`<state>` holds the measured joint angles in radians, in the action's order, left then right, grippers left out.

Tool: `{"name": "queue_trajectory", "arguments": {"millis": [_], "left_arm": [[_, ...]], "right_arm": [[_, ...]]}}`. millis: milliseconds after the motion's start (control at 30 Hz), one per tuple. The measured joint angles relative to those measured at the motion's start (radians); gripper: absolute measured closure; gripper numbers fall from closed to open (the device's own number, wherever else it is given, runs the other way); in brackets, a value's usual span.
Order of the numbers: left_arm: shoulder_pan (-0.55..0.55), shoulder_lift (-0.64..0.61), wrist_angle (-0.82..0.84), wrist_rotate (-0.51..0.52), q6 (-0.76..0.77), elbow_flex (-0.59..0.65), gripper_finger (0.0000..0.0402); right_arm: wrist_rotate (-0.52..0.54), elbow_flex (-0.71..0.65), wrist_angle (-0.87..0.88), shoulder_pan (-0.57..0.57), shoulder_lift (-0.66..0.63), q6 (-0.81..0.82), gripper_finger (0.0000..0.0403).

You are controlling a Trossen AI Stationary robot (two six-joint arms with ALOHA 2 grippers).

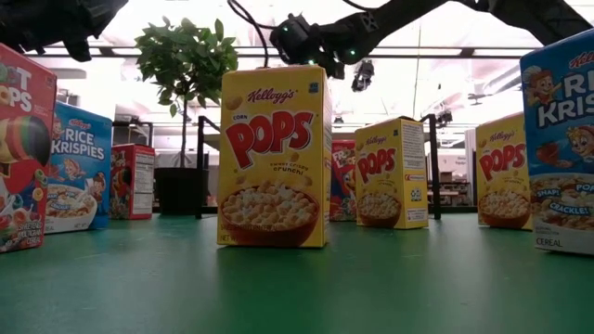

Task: Stack cereal on shelf
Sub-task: Put the middle blue cereal box on the shelf

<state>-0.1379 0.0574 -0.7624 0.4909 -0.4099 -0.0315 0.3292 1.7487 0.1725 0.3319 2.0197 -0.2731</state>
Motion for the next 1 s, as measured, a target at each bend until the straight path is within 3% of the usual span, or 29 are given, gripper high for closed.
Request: {"name": "queue_trajectory", "arguments": {"millis": [267,433,1000], "left_arm": [[0.000,0.000,0.000,0.000,0.002,0.000,0.0402],[0.000,0.000,0.000,0.000,0.003,0.000,0.0402],[0.000,0.000,-0.001,0.000,0.003,0.000,0.0402]], "right_arm": [[0.002,0.000,-0.171,0.014,0.000,-0.006,0.0390],[-0.049,0.000,-0.238,0.035,0.002,0.000,0.0390],[-0.075,0.000,-0.327,0.051,0.006,0.004,0.0390]]}}
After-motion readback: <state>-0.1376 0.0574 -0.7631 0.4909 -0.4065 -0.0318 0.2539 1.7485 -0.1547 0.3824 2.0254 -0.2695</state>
